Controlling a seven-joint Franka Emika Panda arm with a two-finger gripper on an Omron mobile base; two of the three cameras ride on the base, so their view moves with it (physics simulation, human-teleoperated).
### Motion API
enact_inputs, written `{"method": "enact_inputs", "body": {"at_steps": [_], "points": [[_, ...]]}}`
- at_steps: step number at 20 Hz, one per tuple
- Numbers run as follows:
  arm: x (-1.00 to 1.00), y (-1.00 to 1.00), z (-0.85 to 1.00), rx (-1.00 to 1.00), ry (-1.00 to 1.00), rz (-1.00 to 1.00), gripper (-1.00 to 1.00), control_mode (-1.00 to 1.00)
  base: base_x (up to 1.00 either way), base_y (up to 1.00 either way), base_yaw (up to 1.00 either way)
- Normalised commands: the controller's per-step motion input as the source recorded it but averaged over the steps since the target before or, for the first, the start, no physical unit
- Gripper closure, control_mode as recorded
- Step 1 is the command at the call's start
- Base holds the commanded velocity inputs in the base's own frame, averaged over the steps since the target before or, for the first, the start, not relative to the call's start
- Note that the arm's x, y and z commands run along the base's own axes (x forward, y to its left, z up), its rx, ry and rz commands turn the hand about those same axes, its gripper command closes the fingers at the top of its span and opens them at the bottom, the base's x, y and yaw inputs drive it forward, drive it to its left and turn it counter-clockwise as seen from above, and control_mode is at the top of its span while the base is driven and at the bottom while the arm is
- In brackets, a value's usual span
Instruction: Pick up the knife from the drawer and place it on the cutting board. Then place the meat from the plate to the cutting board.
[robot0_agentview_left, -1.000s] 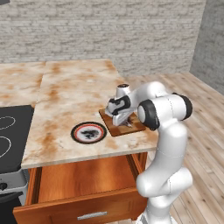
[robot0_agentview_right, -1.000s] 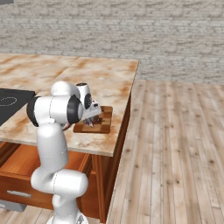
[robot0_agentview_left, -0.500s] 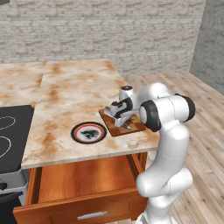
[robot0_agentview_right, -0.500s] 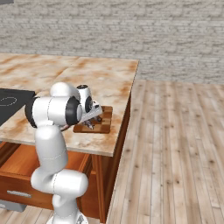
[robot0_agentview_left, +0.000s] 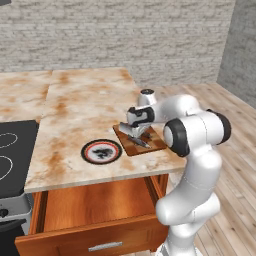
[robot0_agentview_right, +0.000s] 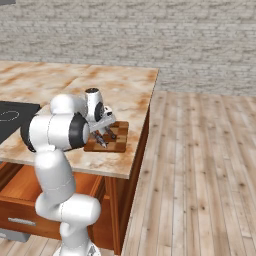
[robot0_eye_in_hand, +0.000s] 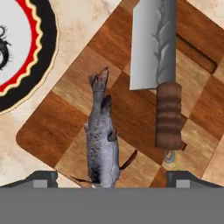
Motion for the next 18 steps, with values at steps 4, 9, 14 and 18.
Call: {"method": "enact_inputs", "body": {"at_steps": [4, 9, 14, 18], "points": [[-0.23, -0.01, 0.92, 0.10, 0.05, -0.03, -1.00, -1.00, 0.00, 0.00, 0.00], [-0.51, -0.02, 0.71, 0.09, 0.01, -0.11, -1.00, -1.00, 0.00, 0.00, 0.00], [-0.53, -0.12, 0.19, 0.00, 0.06, -0.36, -1.00, -1.00, 0.00, 0.00, 0.00], [-0.67, 0.00, 0.00, -0.03, 0.00, -0.38, -1.00, -1.00, 0.00, 0.00, 0.00]]}}
